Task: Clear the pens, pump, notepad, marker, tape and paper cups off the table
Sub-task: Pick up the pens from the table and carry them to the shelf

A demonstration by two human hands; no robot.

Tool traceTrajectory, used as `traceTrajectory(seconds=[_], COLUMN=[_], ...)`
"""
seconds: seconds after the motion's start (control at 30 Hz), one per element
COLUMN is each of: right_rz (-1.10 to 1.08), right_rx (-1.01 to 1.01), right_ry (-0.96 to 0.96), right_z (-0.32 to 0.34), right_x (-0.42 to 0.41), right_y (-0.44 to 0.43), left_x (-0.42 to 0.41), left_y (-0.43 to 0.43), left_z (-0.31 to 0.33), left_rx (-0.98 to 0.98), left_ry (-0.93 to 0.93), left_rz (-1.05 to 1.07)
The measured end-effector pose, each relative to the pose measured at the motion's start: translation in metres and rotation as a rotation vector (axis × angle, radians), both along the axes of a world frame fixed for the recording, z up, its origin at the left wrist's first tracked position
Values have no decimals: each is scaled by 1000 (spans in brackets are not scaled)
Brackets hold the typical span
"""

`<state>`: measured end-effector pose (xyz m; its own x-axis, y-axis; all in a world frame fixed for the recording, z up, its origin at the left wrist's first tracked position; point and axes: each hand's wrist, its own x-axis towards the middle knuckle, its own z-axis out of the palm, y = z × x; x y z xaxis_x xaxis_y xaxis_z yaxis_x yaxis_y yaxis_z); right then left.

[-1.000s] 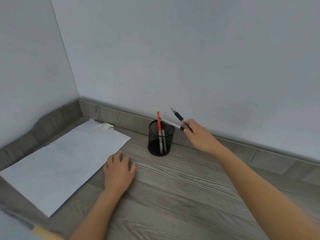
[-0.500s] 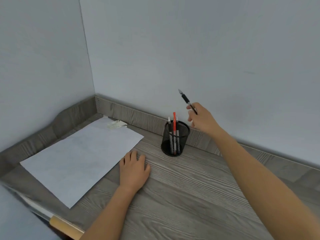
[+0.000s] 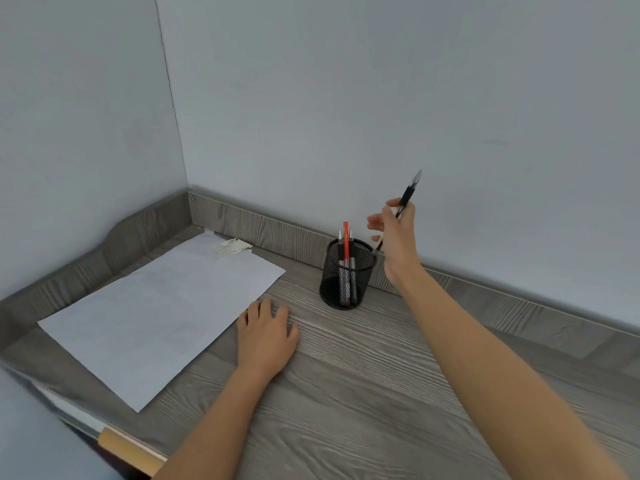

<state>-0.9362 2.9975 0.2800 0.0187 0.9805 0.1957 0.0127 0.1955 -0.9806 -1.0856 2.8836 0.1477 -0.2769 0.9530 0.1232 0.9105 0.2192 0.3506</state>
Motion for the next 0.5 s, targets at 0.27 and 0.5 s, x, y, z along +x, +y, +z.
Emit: traceTrajectory(seconds=[0.27, 0.5], right_rz=[92, -13], right_rx=[-62, 53], right_ry=[-125, -186], right_z=[-6, -19], right_x=[-4, 9], right_y=[8, -24], left_x=[2, -4], left_y=[1, -2], left_z=[2, 8], left_rx=[-2, 149], left_ry=[35, -304], left_rz=[9, 23])
